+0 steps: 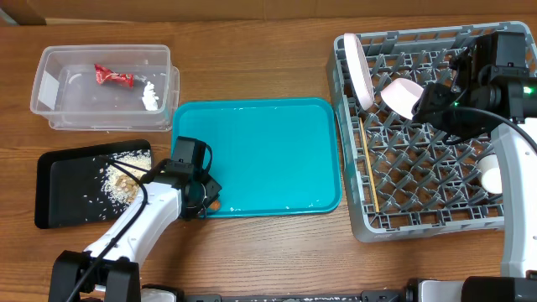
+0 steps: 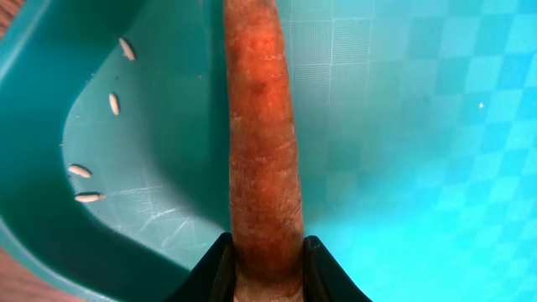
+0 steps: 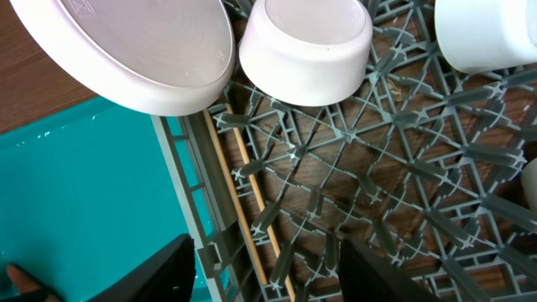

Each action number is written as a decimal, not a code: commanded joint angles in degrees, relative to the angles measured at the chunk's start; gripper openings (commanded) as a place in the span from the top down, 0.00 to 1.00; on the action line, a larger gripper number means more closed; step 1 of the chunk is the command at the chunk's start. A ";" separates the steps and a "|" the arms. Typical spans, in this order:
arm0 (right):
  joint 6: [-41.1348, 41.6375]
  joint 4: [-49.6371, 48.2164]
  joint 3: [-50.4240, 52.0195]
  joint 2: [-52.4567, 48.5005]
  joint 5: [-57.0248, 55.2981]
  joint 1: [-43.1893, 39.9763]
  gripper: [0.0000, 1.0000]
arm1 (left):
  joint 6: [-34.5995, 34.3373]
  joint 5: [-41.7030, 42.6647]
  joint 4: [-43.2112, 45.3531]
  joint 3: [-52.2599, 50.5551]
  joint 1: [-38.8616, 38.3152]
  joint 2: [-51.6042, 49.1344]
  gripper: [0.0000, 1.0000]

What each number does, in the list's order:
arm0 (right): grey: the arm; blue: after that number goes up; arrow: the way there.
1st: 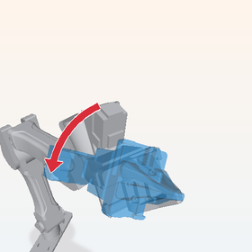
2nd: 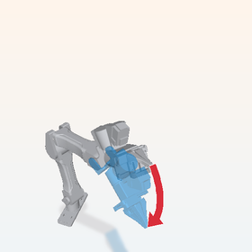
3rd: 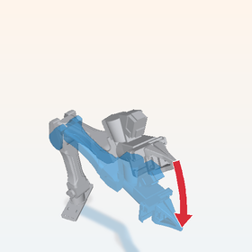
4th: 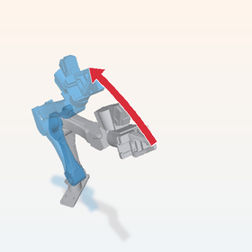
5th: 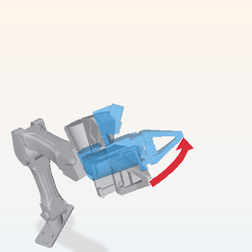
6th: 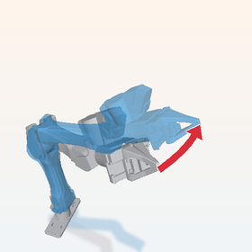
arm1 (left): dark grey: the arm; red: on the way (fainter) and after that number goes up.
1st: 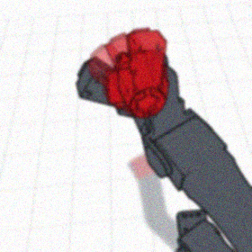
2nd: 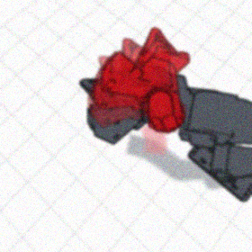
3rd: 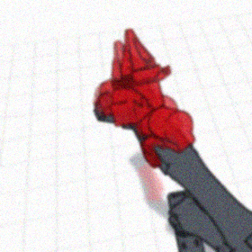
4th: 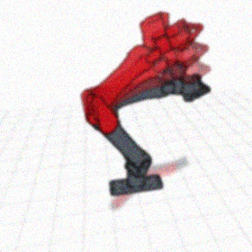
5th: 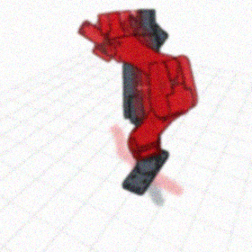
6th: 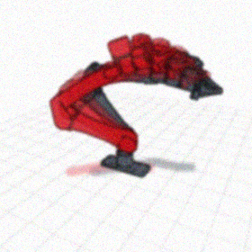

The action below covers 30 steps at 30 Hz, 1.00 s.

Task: Sort waste into correct bins and load items into the dishwasher
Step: 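Grasp the carrot with the left gripper and lift it off the teal tray, then drop the carrot onto the black tray with the left gripper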

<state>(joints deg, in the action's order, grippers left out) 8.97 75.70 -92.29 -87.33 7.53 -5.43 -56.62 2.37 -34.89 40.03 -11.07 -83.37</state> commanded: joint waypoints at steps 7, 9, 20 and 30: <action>-0.02 -0.22 -0.72 0.11 0.20 0.00 0.43 | 11.04 -9.99 -14.99 22.05 1.70 0.31 0.91; -0.02 -0.22 -0.72 0.11 0.07 0.00 0.43 | 11.91 -12.52 -19.19 26.56 5.03 0.31 0.96; 0.00 -0.37 -0.72 0.11 0.09 0.00 0.43 | 17.25 -13.53 -20.76 26.75 34.91 0.07 0.96; 0.02 -0.02 -0.72 0.11 0.11 0.00 0.43 | 24.35 -17.40 -12.15 22.08 42.73 -13.55 0.96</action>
<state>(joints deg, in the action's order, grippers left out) 8.99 75.70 -92.29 -87.33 7.49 -5.43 -35.11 -13.41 -47.72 62.89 30.92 -93.08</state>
